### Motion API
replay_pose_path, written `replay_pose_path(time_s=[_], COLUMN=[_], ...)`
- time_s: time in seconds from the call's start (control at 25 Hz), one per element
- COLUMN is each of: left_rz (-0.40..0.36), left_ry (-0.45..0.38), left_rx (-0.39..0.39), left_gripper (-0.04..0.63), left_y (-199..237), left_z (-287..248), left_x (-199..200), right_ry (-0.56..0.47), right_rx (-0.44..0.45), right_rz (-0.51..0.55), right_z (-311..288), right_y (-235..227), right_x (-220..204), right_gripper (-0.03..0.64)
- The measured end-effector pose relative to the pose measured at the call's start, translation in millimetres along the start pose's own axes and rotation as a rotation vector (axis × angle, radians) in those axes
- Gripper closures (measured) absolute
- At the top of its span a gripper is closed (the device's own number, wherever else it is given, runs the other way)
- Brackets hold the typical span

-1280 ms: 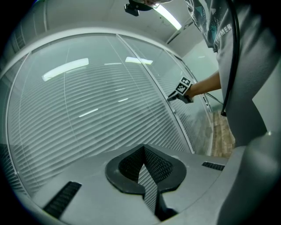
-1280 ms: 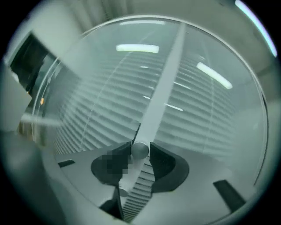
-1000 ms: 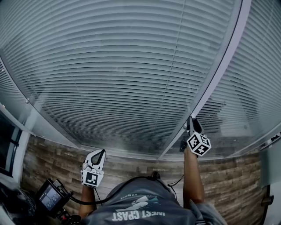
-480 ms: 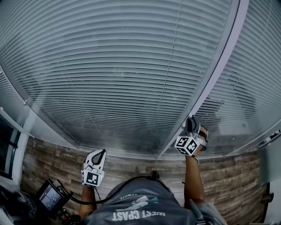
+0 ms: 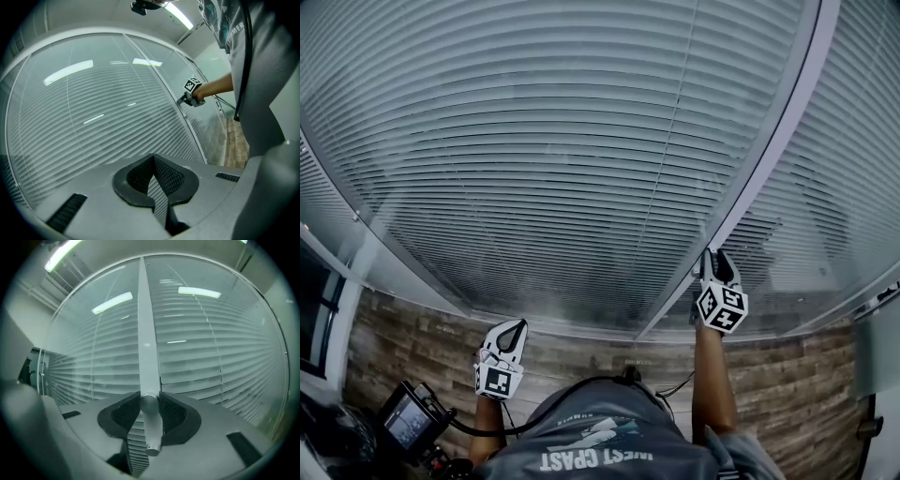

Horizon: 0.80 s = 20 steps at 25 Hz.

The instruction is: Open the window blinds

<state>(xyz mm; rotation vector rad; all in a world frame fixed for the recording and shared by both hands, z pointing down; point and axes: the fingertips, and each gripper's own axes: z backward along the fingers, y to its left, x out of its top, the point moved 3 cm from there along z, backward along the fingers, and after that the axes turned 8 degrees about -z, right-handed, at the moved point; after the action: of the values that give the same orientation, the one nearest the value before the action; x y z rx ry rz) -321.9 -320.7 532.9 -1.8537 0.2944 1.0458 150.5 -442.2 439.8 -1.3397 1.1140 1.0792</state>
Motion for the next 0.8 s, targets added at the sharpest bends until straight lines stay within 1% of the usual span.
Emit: replay_pose_path(time_s=[0.04, 0.08, 0.12, 0.16, 0.2, 0.24, 0.32, 0.36, 0.4, 0.44, 0.48, 0.52, 0.56, 0.6, 0.64, 0.72, 0.76, 0.8], left_rz=[0.006, 0.010, 0.011, 0.008, 0.004, -0.001, -0.004, -0.002, -0.002, -0.007, -0.014, -0.020, -0.024, -0.028, -0.031, -0.039, -0.042, -0.042], left_ry=[0.004, 0.007, 0.009, 0.008, 0.003, -0.002, -0.009, -0.011, -0.012, -0.015, -0.020, -0.025, -0.031, -0.035, -0.036, -0.030, -0.027, -0.025], left_rx=[0.000, 0.000, -0.001, -0.003, -0.004, -0.006, -0.009, -0.014, -0.019, -0.023, -0.027, -0.030, -0.033, -0.037, -0.038, -0.036, -0.035, -0.035], left_gripper=[0.592, 0.592, 0.592, 0.592, 0.592, 0.592, 0.592, 0.592, 0.592, 0.592, 0.592, 0.592, 0.592, 0.592, 0.592, 0.592, 0.592, 0.592], left_y=[1, 2, 2, 2, 1, 1, 1, 0, -1, -3, -4, -5, -5, -6, -6, -6, -7, -7], left_z=[0, 0, -1, -1, -2, -3, -4, -5, -5, -6, -7, -8, -10, -11, -11, -8, -7, -5], left_x=[1, 1, 1, 0, -2, -4, -2, -1, -1, -2, -4, -4, -4, -3, -2, -2, -3, -5], right_ry=[-0.004, -0.006, -0.004, 0.005, 0.018, 0.037, 0.073, 0.085, 0.088, 0.084, 0.079, 0.077, 0.078, 0.076, 0.063, 0.016, -0.004, -0.012], right_rx=[0.000, -0.003, -0.010, -0.025, -0.050, -0.086, -0.168, -0.194, -0.198, -0.187, -0.167, -0.144, -0.115, -0.081, -0.046, -0.004, 0.000, 0.001], right_rz=[-0.004, 0.015, 0.061, 0.149, 0.289, 0.479, 0.924, 1.097, 1.198, 1.242, 1.249, 1.222, 1.153, 1.028, 0.848, 0.431, 0.273, 0.173], right_z=[0, -1, -1, -2, -2, -2, -3, -3, -2, -1, 0, 0, 1, 1, 3, 11, 14, 15], right_y=[-1, 0, 1, 4, 7, 12, 21, 24, 26, 27, 27, 27, 27, 27, 27, 22, 16, 12], right_x=[0, 0, 0, 0, -2, -4, -12, -15, -17, -18, -18, -18, -17, -14, -11, -2, 0, 2], right_gripper=[0.499, 0.499, 0.499, 0.499, 0.499, 0.500, 0.500, 0.500, 0.500, 0.500, 0.500, 0.500, 0.499, 0.499, 0.497, 0.497, 0.497, 0.497])
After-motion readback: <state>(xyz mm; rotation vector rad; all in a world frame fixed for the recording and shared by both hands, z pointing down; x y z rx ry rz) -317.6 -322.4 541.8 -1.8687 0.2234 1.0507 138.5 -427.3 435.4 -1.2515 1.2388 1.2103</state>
